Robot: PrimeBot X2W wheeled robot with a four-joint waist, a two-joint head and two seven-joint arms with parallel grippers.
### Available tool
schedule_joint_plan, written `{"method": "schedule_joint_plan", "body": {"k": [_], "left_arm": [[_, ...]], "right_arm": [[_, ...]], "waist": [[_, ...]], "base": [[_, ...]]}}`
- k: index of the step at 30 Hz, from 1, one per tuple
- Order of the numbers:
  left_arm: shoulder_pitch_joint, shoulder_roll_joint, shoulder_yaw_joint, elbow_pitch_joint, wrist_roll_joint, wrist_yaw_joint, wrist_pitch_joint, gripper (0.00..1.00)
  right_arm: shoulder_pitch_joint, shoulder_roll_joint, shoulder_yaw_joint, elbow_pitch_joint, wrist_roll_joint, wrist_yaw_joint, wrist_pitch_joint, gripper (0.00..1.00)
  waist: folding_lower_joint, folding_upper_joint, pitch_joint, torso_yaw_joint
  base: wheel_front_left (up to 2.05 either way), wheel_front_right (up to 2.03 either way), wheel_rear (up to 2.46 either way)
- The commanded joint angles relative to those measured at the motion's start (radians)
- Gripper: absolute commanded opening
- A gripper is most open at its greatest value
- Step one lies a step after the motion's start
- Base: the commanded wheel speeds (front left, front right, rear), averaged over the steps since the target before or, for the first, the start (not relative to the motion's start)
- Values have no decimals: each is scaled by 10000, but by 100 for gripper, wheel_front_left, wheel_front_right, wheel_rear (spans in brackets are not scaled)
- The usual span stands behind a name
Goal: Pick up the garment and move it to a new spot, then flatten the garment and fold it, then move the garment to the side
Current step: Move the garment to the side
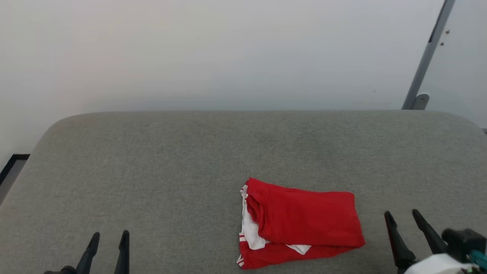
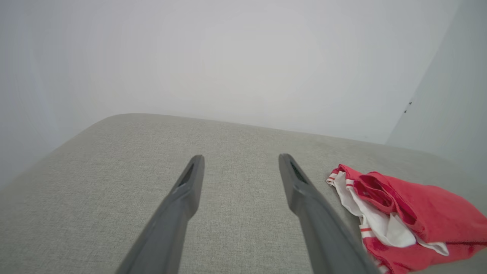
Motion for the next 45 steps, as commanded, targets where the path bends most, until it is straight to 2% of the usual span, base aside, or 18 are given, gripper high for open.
{"method": "schedule_joint_plan", "body": {"k": [1, 5, 11, 18, 25, 35, 43, 44, 45], "left_arm": [[-87, 69, 63, -22, -46, -24, -48, 100], [-90, 106, 82, -50, -98, -24, -48, 100], [-163, 92, 21, -12, -135, -24, -48, 100], [-375, 73, -182, 86, -233, -24, -48, 100], [-591, 96, -373, 208, -331, -24, -48, 100], [-985, 71, -434, 171, -486, -24, -48, 100], [-1360, -52, -512, 240, -536, -25, -48, 100], [-1376, -63, -499, 244, -537, -25, -48, 100], [-1387, -79, -487, 253, -542, -25, -48, 100]], "right_arm": [[-303, -120, 171, 73, 208, -1, 359, 100], [-704, -294, 405, 217, 729, -1, 1145, 100], [-1606, -790, 616, 637, 1664, -1, 3287, 100], [-2555, -1406, 1034, 1264, 2166, -1, 6024, 100], [-3175, -1710, 1096, 1901, 2331, -1, 7988, 100], [-4077, -1490, 1109, 2991, 2406, -1, 9801, 100], [-4585, -1067, 1500, 4117, 2703, 1, 10501, 100], [-4627, -1087, 1572, 4133, 2754, 1, 10482, 55], [-4668, -1106, 1605, 4147, 2823, 1, 10438, 0]], "waist": [[0, -1, 84, 126], [0, -1, 185, 279], [0, -1, 394, 613], [0, -1, 673, 1044], [0, -1, 952, 1521], [0, -1, 1603, 1980], [0, -1, 1951, 2155], [0, -1, 1982, 2152], [0, -1, 2009, 2143]], "base": [[0, 0, 0], [0, 0, 0], [0, 0, 0], [0, 0, 0], [0, 0, 0], [0, 0, 0], [0, 0, 0], [0, 0, 0], [0, 0, 0]]}}
